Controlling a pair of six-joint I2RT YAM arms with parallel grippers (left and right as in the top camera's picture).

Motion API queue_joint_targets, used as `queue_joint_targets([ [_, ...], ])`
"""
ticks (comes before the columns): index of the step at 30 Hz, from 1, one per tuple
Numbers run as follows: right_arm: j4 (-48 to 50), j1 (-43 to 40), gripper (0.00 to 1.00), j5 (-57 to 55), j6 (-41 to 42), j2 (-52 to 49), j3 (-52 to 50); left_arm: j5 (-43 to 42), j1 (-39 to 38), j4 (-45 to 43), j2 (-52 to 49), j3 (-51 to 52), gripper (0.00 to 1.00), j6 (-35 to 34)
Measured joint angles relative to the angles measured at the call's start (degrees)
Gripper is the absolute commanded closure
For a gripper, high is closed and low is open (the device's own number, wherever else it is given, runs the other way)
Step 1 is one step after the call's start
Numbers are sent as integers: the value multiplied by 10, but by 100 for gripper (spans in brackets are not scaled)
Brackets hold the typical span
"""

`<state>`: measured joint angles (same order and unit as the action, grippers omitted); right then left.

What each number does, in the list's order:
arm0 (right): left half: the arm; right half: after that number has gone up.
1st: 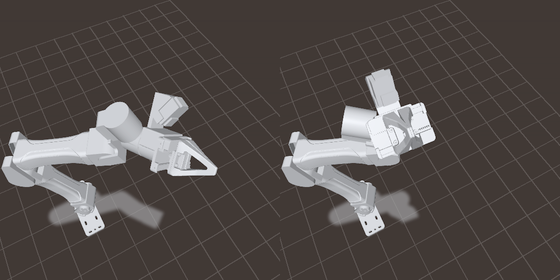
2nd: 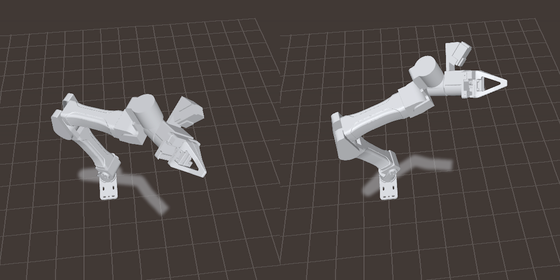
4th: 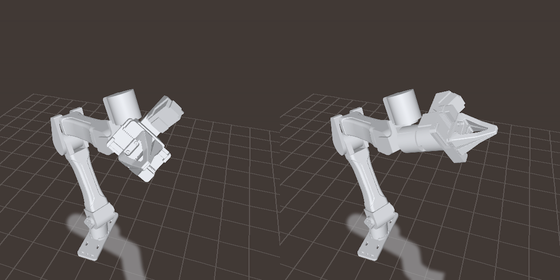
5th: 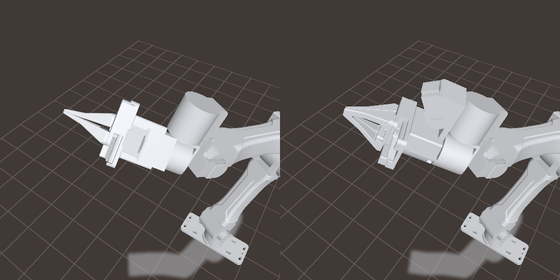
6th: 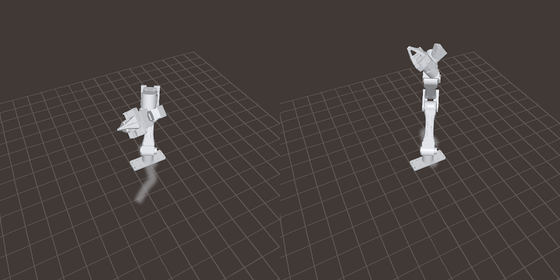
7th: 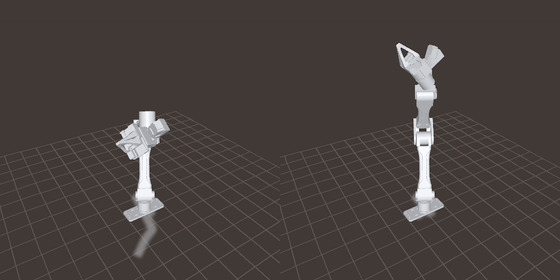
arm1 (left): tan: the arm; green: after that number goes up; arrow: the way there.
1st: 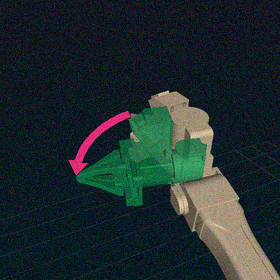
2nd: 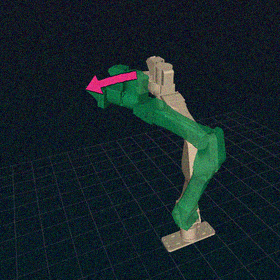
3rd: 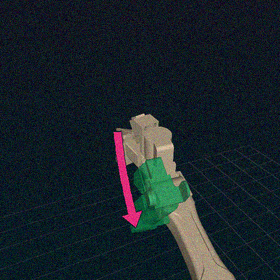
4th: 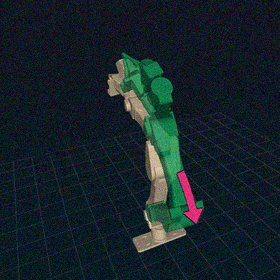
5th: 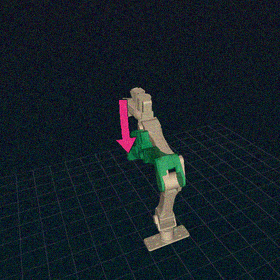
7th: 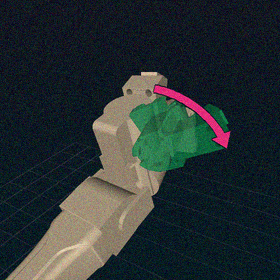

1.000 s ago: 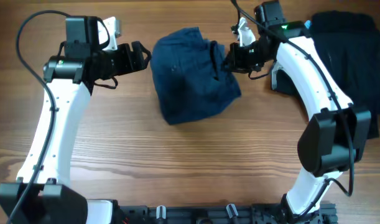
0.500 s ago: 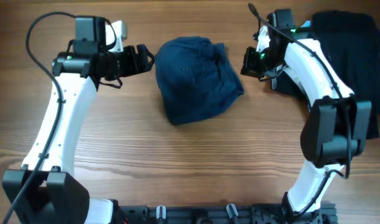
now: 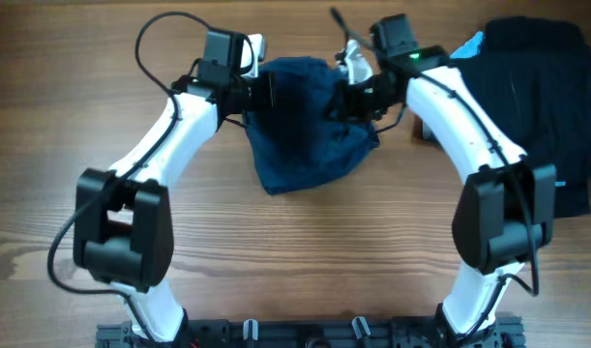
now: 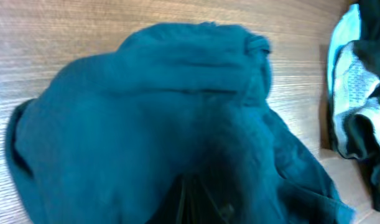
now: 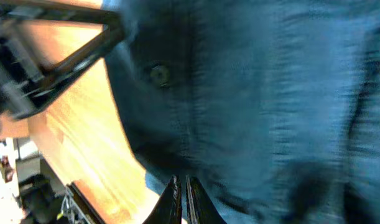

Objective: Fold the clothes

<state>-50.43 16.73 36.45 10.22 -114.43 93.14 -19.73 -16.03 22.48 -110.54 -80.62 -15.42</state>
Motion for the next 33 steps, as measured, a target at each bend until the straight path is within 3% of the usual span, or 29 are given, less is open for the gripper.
queue_joint_targets([
  [11, 48, 22, 96, 4, 52, -132, 0, 10, 0, -30, -28, 0, 96, -15],
  [19, 35, 15, 96, -19, 86, -142, 0, 24, -9, -28, -73, 0, 96, -50],
  [23, 12, -7, 96, -29, 86, -143, 0, 48, -22, -40, -119, -3, 96, -66],
  [33, -35, -84, 96, -97, 83, -144, 1, 48, -13, -42, -127, -10, 96, -85],
])
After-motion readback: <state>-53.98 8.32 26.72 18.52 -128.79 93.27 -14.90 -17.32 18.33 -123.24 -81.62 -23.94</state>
